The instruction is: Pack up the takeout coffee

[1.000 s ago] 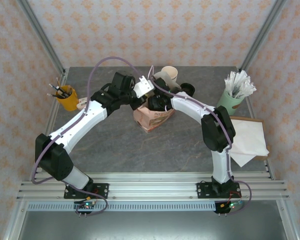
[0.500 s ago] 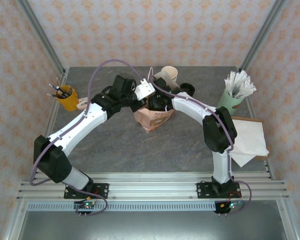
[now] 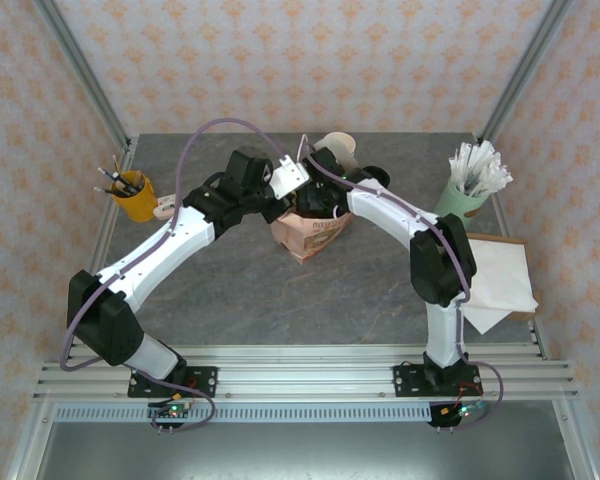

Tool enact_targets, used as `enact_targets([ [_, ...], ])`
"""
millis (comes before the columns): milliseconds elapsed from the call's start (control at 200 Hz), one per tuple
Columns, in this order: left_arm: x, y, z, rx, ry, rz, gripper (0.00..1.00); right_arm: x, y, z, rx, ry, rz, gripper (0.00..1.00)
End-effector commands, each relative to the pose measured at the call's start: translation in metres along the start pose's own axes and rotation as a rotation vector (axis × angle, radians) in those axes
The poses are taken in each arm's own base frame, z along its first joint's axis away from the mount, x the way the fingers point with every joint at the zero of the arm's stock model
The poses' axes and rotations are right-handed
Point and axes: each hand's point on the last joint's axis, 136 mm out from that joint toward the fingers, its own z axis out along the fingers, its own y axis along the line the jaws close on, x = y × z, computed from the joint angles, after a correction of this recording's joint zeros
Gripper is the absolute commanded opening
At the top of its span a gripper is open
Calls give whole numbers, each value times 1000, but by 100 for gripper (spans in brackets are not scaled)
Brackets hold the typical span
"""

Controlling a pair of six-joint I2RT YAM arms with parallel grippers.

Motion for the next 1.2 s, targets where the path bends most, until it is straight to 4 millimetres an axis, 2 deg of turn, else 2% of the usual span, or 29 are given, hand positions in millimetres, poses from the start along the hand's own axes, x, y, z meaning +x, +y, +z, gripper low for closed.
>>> enact_targets([
  [0, 26, -8, 7, 24, 82, -26, 0, -35, -6, -32, 2, -102, 44, 99],
  [405, 28, -8, 10, 30, 93, -19, 0, -61, -16, -55, 30, -191, 90, 99],
  [616, 30, -7, 10, 25, 100, -21, 0, -80, -12, -72, -18, -257, 103, 99],
  [776, 30, -1, 10, 10, 96, -40, 0, -70, -6, -71, -50, -211, 10, 99],
  [891, 27, 10, 8, -17, 75, -77, 0, -61, 2, -72, -98, -185, -87, 99],
  [1061, 27, 19, 9, -28, 71, -90, 0, -54, 3, -77, -108, -168, -196, 99],
  [1196, 24, 37, 9, -72, 51, -159, 0, -48, 10, -82, -144, -125, -301, 99],
])
